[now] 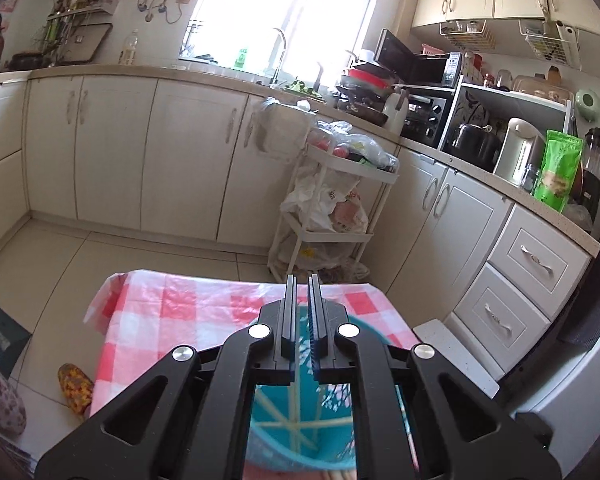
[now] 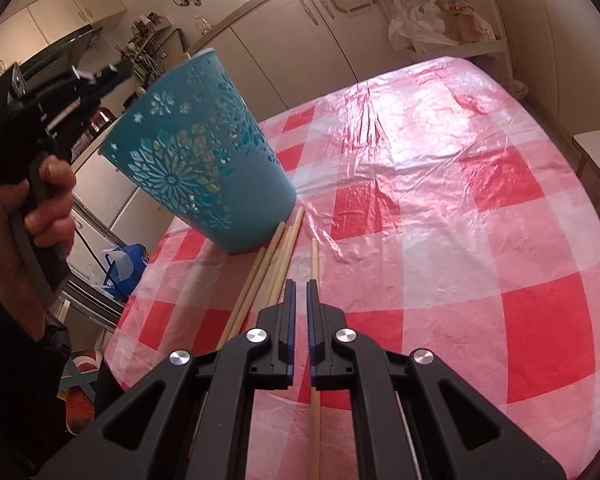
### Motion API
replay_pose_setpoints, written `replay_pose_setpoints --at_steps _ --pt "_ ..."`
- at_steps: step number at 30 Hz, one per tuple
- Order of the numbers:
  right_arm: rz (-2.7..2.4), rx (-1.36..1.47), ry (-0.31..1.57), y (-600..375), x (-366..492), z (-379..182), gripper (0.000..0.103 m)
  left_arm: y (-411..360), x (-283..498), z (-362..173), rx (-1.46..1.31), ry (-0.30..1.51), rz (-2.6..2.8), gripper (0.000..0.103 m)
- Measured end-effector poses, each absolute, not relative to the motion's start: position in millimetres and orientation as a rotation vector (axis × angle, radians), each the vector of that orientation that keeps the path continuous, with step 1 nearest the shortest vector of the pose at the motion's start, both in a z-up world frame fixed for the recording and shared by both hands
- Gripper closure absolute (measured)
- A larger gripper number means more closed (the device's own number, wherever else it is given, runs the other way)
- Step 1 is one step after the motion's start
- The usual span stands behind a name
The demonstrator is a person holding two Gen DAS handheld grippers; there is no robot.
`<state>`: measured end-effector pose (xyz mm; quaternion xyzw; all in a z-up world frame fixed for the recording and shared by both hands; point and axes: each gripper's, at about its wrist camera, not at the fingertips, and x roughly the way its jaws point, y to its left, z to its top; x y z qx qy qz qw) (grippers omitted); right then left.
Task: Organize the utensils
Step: 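Lower the stick into the teal basket and open the left tool, then carry the stick over the basket with the right tool, lower it, open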
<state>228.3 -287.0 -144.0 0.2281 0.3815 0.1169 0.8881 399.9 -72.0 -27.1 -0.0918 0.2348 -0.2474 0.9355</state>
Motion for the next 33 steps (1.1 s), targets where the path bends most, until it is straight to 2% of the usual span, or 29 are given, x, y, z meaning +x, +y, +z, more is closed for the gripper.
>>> replay_pose_setpoints --at_steps 3,5,6,13,17,20,21,22,23,26,28,33 --pt "0.248 0.475 0.722 -290.8 223.2 -120.2 0.097 -53.3 381.5 -32.6 -0.205 0.48 -0.487 0.088" --pt "0.259 0.479 0.653 -292.4 220.6 -96.1 0.097 -38.3 367.4 -42.9 -0.222 0.489 -0.462 0.071" --pt "0.268 0.485 0.614 -292.9 219.8 -82.0 0.097 -32.6 361.9 -48.3 -0.226 0.493 -0.452 0.069" --pt "0.392 0.509 0.318 -275.6 227.3 17.1 0.097 -1.0 318.0 -122.9 -0.204 0.608 -0.363 0.068" --pt "0.427 0.5 0.269 -259.7 241.9 41.2 0.097 9.9 298.5 -158.5 -0.224 0.659 -0.335 0.068" --pt "0.385 0.426 0.327 -254.2 245.3 43.0 0.096 13.1 292.0 -169.6 -0.233 0.671 -0.35 0.068" --pt "0.366 0.375 0.388 -253.3 247.3 36.3 0.081 14.8 290.4 -172.7 -0.231 0.666 -0.352 0.068" --pt "0.34 0.325 0.459 -250.8 246.5 24.7 0.059 15.6 289.2 -175.2 -0.233 0.664 -0.352 0.068" --pt "0.307 0.278 0.531 -250.0 247.4 8.8 0.056 17.4 289.3 -178.0 -0.242 0.665 -0.353 0.068" --pt "0.251 0.184 0.785 -246.3 256.4 -57.3 0.061 25.7 288.7 -184.5 -0.302 0.655 -0.365 0.068" --pt "0.204 0.081 0.891 -238.0 263.9 -92.5 0.071 24.5 287.7 -182.2 -0.301 0.643 -0.366 0.068" --pt "0.147 -0.045 1.005 -228.9 274.8 -137.1 0.084 29.2 287.6 -183.3 -0.333 0.636 -0.372 0.068"
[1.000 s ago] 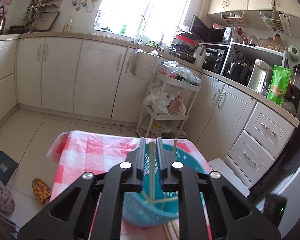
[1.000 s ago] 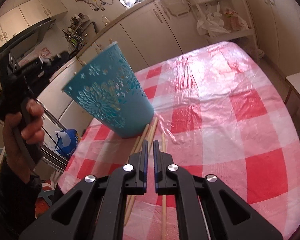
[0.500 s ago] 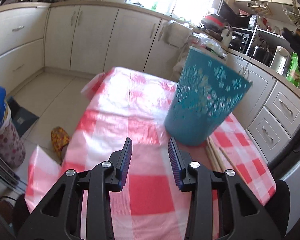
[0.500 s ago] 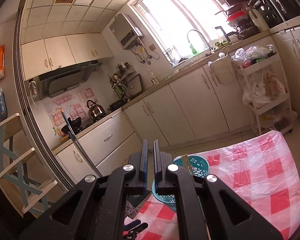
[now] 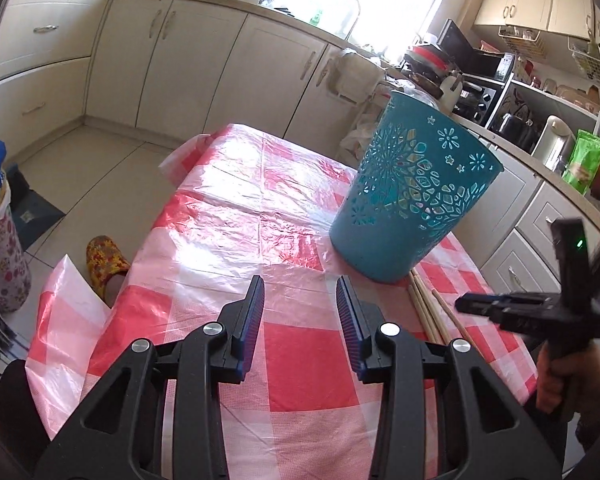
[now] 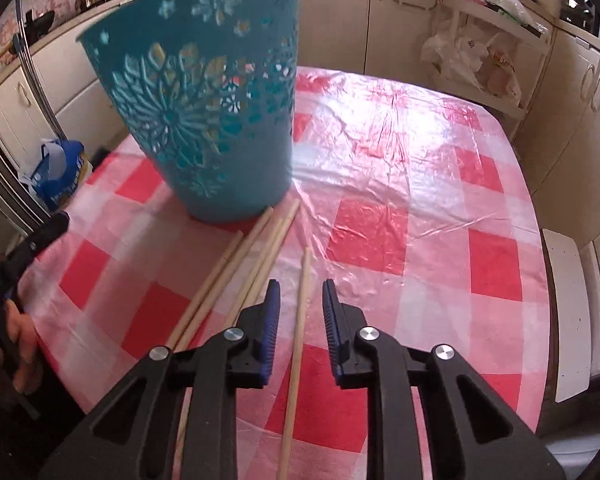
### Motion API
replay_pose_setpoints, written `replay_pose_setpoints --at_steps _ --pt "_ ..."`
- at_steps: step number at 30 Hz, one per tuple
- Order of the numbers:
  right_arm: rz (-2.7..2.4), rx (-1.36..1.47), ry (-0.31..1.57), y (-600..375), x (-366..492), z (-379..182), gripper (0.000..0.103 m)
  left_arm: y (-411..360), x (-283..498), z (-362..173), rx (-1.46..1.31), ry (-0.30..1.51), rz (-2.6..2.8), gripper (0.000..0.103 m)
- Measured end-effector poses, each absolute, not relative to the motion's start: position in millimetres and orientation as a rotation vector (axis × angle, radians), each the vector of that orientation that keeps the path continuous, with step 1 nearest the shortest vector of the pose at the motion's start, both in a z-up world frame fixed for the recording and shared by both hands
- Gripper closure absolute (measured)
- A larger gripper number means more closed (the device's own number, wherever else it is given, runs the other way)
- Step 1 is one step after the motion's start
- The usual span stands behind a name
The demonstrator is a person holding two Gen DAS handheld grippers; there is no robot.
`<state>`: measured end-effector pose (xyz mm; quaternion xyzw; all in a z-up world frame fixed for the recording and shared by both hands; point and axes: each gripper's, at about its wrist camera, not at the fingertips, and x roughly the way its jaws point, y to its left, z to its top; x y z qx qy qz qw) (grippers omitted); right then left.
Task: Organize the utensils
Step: 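Carry the stick over the basket with the right tool, lower it, open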
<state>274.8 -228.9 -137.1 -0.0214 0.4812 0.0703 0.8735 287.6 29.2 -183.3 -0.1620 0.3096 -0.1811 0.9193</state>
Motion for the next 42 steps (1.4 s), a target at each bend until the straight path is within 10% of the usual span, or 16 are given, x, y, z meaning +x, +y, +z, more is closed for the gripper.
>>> replay_pose_setpoints --at_steps 7,15,21,35,42 --pt "0.129 -0.042 0.947 -231.0 255.4 -127.5 0.098 29.4 288.5 -182.7 -0.35 0.633 -0.369 0.068" --pt "0.265 0.251 0.377 -236.8 228.1 55.9 0.098 30.5 288.0 -183.5 -0.367 0.624 -0.37 0.068" --pt "0.171 0.27 0.054 -202.8 273.6 86.8 0.097 36.4 287.8 -185.7 -0.399 0.62 -0.377 0.068" --pt "0.074 0.215 0.232 -179.9 328.9 28.7 0.095 41.1 287.5 -188.4 -0.425 0.611 -0.404 0.067" --pt "0.117 0.212 0.259 -194.0 282.6 35.8 0.065 38.8 280.5 -185.6 -0.379 0.613 -0.349 0.06"
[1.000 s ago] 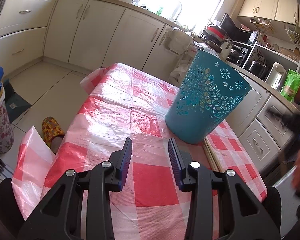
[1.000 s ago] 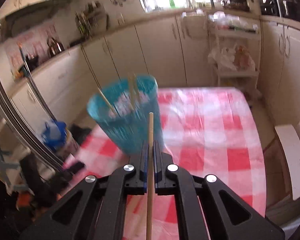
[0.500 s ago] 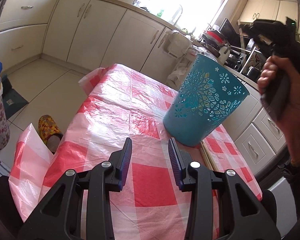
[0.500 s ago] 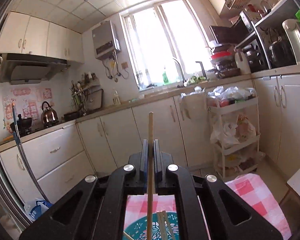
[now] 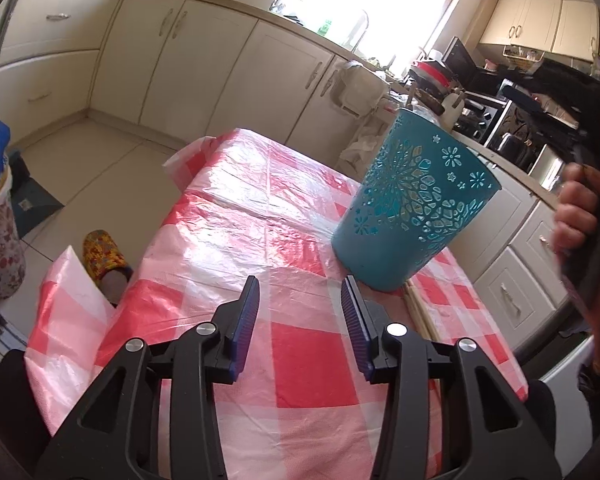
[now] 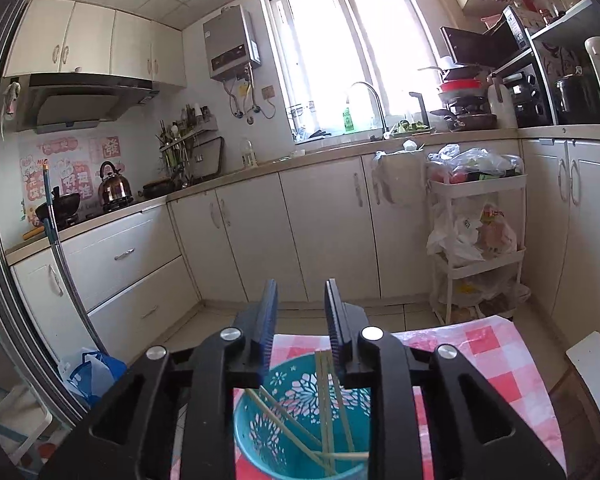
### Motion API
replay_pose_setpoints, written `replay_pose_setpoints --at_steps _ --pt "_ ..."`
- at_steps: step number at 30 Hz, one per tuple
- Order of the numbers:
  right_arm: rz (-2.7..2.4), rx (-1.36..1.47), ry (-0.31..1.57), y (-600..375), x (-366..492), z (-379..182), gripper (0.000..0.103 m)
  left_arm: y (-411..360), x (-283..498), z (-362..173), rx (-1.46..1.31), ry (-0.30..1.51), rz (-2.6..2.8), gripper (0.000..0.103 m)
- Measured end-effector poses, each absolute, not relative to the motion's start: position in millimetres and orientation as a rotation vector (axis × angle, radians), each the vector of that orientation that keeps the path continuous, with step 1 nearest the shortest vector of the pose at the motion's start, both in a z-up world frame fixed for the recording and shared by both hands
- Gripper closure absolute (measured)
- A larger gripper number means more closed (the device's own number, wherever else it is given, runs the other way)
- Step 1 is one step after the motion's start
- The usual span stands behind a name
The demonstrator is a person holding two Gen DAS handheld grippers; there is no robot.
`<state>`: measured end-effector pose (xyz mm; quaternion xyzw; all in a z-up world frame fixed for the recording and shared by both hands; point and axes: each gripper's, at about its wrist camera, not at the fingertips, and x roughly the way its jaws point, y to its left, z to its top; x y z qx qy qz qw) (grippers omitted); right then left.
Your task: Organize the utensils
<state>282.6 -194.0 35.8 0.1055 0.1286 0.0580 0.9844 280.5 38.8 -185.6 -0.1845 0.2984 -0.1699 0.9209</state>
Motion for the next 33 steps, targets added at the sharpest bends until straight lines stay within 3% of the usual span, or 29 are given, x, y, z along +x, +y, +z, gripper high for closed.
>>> replay_pose_setpoints --at_steps 1,3,4,6,11,17,33 --pt "0.115 0.209 0.261 -196.3 270.8 35.9 0.055 39.1 278.0 -185.1 -0.365 0.614 -0.325 0.058" --pt "0.101 0.186 0.263 -201.3 239.8 30.6 0.049 39.2 270.0 -182.8 -0.331 0.608 -0.279 0.055" --pt "0.086 0.17 0.275 -203.7 222.5 22.5 0.041 39.3 264.5 -181.5 -0.309 0.6 -0.256 0.053" --pt "0.067 0.139 0.35 -206.4 196.1 -3.6 0.037 38.9 251.8 -179.6 -0.269 0.583 -0.218 0.047" --pt "0.032 0.138 0.605 -213.8 164.3 -76.7 0.037 41.2 218.9 -183.3 -0.266 0.57 -0.173 0.034" --pt "0.02 0.211 0.677 -208.7 138.6 -98.5 0.037 41.7 186.5 -184.1 -0.258 0.59 -0.18 0.023" --pt "0.034 0.215 0.718 -189.9 117.3 -97.2 0.037 53.2 173.0 -192.5 -0.302 0.612 -0.192 0.022"
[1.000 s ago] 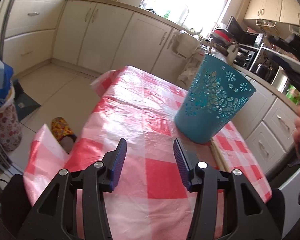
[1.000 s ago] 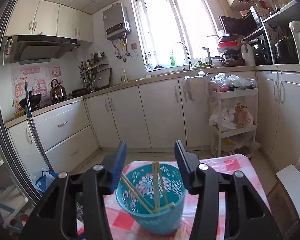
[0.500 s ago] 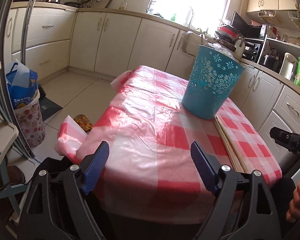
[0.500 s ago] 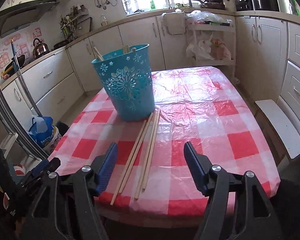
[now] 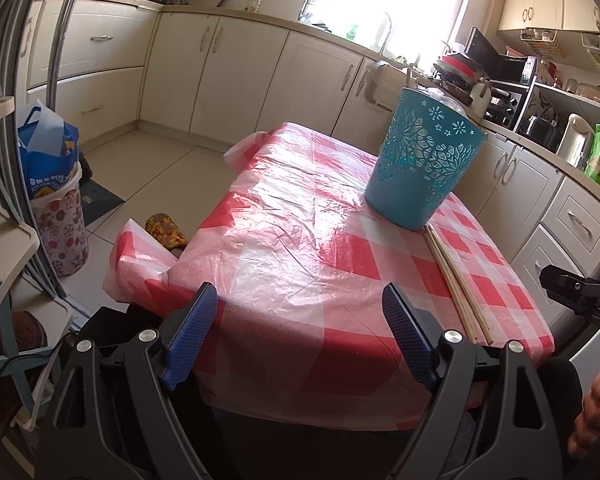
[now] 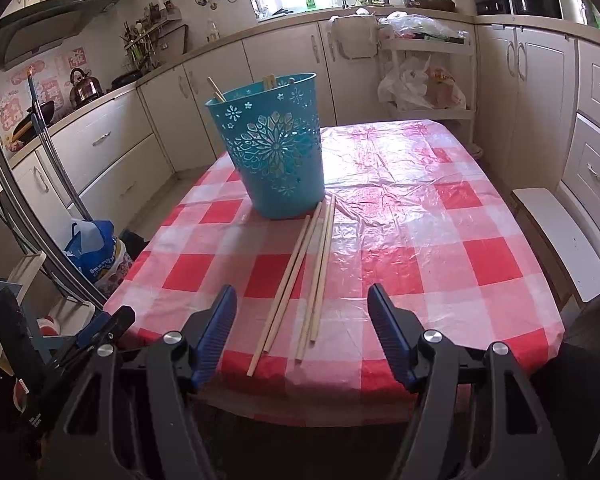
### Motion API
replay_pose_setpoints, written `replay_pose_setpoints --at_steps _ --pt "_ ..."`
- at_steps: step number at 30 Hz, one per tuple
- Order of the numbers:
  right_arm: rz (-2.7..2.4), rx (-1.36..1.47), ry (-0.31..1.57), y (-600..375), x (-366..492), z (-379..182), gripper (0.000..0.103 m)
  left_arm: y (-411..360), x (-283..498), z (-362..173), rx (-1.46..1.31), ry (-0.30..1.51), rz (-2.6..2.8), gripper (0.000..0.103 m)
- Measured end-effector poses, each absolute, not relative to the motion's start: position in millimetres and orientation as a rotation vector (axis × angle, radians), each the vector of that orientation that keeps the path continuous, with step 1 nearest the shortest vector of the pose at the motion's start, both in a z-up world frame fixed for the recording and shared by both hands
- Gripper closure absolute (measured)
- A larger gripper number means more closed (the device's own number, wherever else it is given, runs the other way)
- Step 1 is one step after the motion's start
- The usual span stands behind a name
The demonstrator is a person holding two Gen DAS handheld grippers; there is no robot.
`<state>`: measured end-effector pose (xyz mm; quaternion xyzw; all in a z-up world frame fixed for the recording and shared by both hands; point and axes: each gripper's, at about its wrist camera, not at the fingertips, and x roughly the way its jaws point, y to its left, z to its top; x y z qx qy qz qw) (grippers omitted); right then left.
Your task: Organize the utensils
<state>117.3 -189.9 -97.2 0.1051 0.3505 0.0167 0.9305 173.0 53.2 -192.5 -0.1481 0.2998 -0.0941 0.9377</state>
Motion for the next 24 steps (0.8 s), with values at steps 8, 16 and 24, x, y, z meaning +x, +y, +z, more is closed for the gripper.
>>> replay_pose_setpoints --at_steps 8,16,24 --pt "0.031 0.227 0.726 -190.9 117.0 -98.0 0.037 51.3 172.1 -193.6 -0.296 0.612 -0.194 0.02" --pt "0.019 0.262 0.745 -198.6 119.2 -103.5 0.037 49.2 173.4 -194.0 -0.286 0.61 -0.196 0.018" --pt "0.014 0.271 0.754 -202.5 120.5 -105.1 0.037 48.6 173.8 -193.3 -0.282 0.61 -0.196 0.017"
